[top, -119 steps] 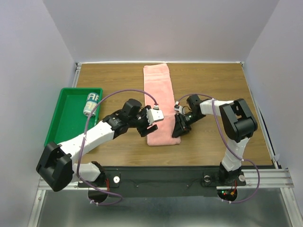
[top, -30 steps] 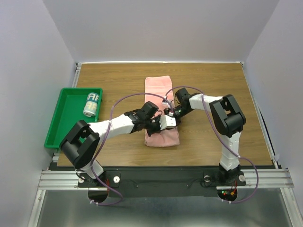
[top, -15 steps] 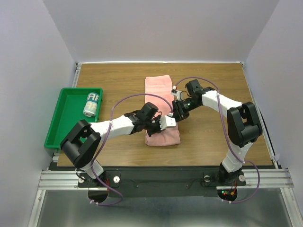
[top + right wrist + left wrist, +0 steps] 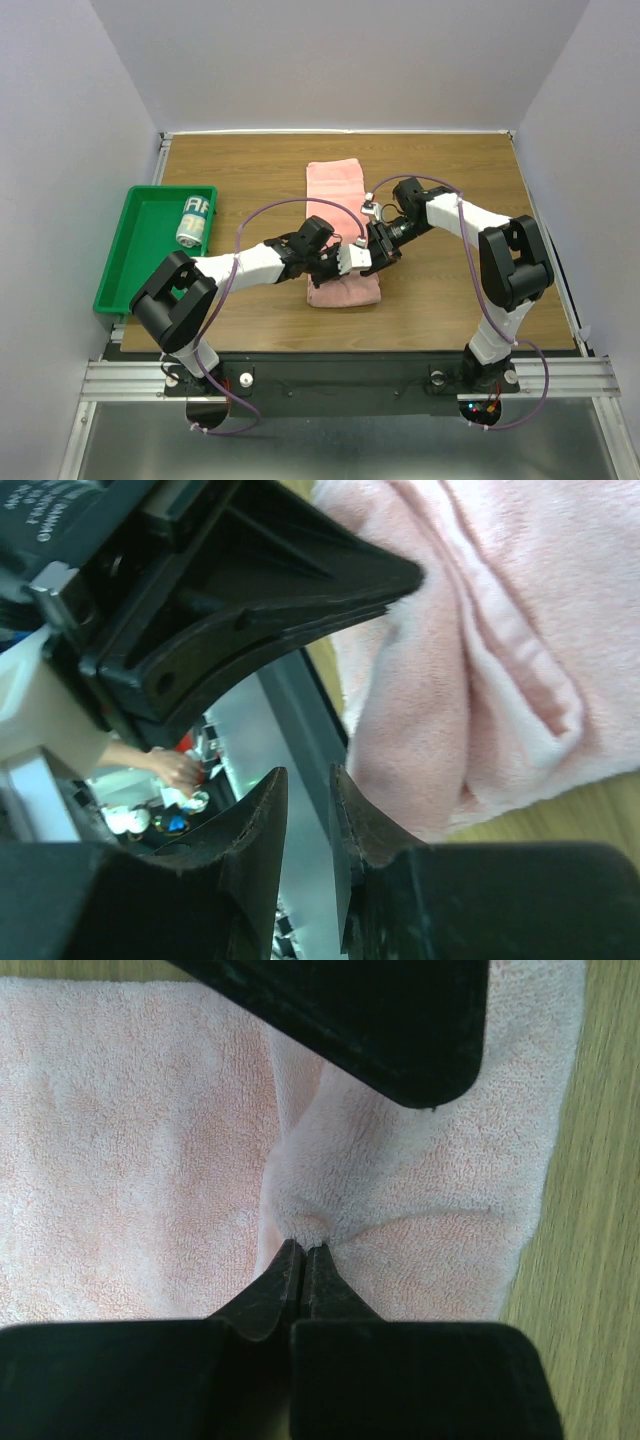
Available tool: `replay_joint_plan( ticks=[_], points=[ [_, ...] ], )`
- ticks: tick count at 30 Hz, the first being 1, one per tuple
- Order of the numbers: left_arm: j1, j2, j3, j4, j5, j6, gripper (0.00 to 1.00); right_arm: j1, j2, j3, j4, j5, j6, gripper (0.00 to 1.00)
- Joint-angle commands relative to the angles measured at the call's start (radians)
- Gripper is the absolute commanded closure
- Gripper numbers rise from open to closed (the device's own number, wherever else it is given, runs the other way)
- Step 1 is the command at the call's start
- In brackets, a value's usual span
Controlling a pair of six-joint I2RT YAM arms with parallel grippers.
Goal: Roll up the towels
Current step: Roll the towel
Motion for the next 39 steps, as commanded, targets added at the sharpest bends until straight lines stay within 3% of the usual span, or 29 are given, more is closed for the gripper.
replay_joint_plan(
  ticks=[1,9,16,22,26,31,32,35,37,38,39],
  points=[
    [0.006,0.003,-0.025,0.010,-0.005,0.017,1.00,0.005,0.001,0.024,-0.037,-0.082,0.002,0.71],
    [0.009,0.004,-0.031,0.021,-0.006,0.009,1.00,0.011,-0.005,0.003,-0.042,-0.165,0.010,0.71],
    [0.014,0.003,-0.022,0.018,0.006,0.007,1.00,0.037,0.067,0.010,-0.004,0.123,-0.004,0.78],
    [0.012,-0.031,-0.028,0.001,0.018,0.020,0.94,0.036,0.101,-0.015,0.164,0.208,0.090,0.80],
    [0.012,-0.079,-0.045,-0.013,-0.005,0.032,0.67,0.036,0.147,-0.034,0.200,0.228,0.090,0.81],
    [-0.005,-0.208,-0.069,-0.034,-0.067,0.061,0.50,0.036,0.208,-0.031,0.208,0.208,0.090,0.80],
    [-0.022,-0.226,-0.073,-0.052,-0.086,0.069,0.48,0.036,0.211,-0.029,0.210,0.202,0.090,0.80],
    [-0.089,-0.258,-0.109,-0.048,-0.177,0.112,0.28,0.036,0.225,-0.029,0.210,0.194,0.090,0.80],
    [-0.143,-0.274,-0.135,-0.030,-0.227,0.115,0.25,0.036,0.236,-0.025,0.210,0.189,0.088,0.79],
    [-0.170,-0.278,-0.160,-0.020,-0.268,0.115,0.17,0.036,0.239,-0.022,0.210,0.185,0.088,0.78],
    [-0.231,-0.280,-0.171,-0.002,-0.291,0.116,0.01,0.036,0.242,-0.020,0.210,0.188,0.088,0.78]
  ],
)
